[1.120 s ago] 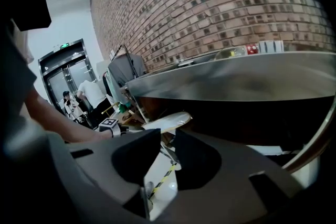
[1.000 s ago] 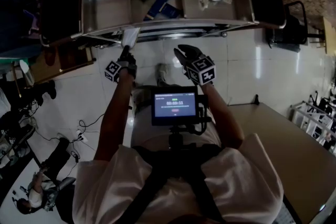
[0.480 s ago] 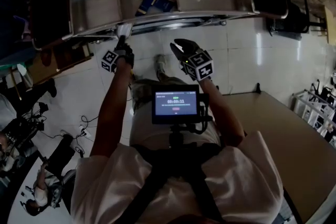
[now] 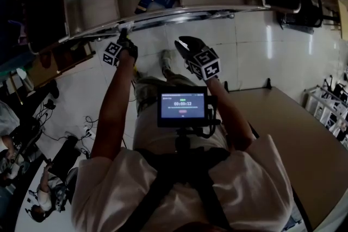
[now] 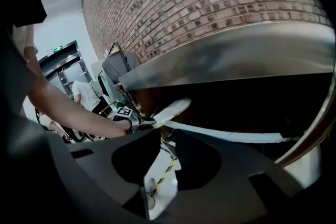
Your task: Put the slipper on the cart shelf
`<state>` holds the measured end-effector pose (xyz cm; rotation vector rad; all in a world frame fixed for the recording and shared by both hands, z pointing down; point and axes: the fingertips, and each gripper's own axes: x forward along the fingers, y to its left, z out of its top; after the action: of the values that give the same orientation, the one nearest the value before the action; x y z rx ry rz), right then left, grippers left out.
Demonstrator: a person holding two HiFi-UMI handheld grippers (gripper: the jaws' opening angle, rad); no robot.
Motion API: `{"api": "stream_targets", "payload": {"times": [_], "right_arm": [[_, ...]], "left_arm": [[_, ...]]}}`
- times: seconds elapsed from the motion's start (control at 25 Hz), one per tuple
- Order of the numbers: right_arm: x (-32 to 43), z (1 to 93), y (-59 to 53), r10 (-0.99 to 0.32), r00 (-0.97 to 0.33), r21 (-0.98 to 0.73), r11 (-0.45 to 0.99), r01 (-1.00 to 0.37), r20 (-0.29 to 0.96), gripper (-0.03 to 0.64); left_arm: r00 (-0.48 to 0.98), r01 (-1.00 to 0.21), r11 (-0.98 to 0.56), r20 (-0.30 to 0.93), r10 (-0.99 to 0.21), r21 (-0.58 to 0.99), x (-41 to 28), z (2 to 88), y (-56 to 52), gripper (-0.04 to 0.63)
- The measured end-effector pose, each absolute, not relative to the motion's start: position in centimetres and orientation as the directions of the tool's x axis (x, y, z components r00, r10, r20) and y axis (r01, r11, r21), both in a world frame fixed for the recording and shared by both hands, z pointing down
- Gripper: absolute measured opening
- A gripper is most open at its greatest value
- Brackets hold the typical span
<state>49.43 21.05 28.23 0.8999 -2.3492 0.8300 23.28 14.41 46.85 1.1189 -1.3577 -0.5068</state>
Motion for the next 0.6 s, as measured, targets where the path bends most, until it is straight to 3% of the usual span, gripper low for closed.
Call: {"api": "stream_targets", "payload": {"times": [0.6], "right_arm": [[50.8, 29.8, 20.8, -0.416, -0.661, -0.379, 0.579, -0.722, 0.625, 0.097]], "left_arm": [[0.305, -0.493, 0.373, 0.557, -0.772, 0.786, 27.6, 47.9, 11.5, 0.190]]}}
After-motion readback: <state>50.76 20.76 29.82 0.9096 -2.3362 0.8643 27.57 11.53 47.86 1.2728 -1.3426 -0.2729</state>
